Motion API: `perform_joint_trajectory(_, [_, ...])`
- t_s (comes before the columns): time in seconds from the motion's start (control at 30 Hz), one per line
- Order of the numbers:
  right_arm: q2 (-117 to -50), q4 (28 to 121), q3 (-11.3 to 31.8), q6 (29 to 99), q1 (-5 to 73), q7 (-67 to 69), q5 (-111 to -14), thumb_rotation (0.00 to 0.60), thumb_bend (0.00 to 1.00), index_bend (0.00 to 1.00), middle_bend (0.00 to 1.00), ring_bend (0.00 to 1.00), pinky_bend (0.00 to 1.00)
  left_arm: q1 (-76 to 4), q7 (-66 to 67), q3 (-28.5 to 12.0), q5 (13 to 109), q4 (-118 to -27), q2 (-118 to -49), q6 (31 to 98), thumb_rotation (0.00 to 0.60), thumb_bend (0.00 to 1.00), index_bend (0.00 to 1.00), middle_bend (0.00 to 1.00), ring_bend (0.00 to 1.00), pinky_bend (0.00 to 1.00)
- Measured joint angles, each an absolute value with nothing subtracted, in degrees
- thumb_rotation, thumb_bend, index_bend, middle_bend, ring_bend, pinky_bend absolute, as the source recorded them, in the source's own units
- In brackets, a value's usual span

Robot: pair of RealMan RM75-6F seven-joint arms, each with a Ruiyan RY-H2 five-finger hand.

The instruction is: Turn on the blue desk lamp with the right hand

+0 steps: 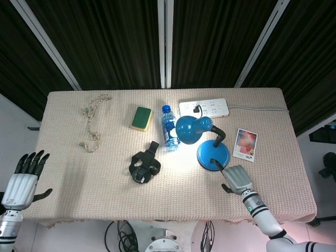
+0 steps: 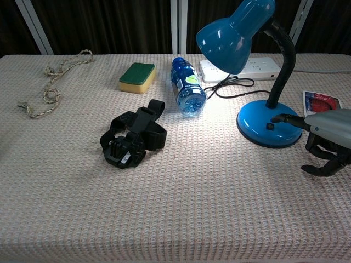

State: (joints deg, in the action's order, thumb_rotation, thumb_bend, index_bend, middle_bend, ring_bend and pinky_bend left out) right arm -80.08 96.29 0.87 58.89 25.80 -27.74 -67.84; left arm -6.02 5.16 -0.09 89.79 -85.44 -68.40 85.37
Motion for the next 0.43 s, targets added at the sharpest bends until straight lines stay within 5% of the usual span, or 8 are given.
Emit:
perform_joint_trajectory(0.33, [-73.71, 96.58, -1.39, 76.3, 16.68, -21.5, -77.32, 0.6, 0.23, 0.0, 0.83, 0.86, 0.76, -5.78, 3.78, -0.25, 89.95, -85.22, -68.22, 86.18, 0.6, 0.0, 0.01, 0.0, 0.0, 0.0])
perform_joint_trajectory(0.43, [-72.85, 93.99, -1.87, 84.39, 12.59, -20.56, -79.82, 0.6, 0.21, 0.0, 0.75, 0.77, 0.73, -5.83, 3.74, -0.37, 89.89, -85.19, -68.22, 86.16, 0.6, 0.0, 0.01, 0.0, 0.0, 0.0])
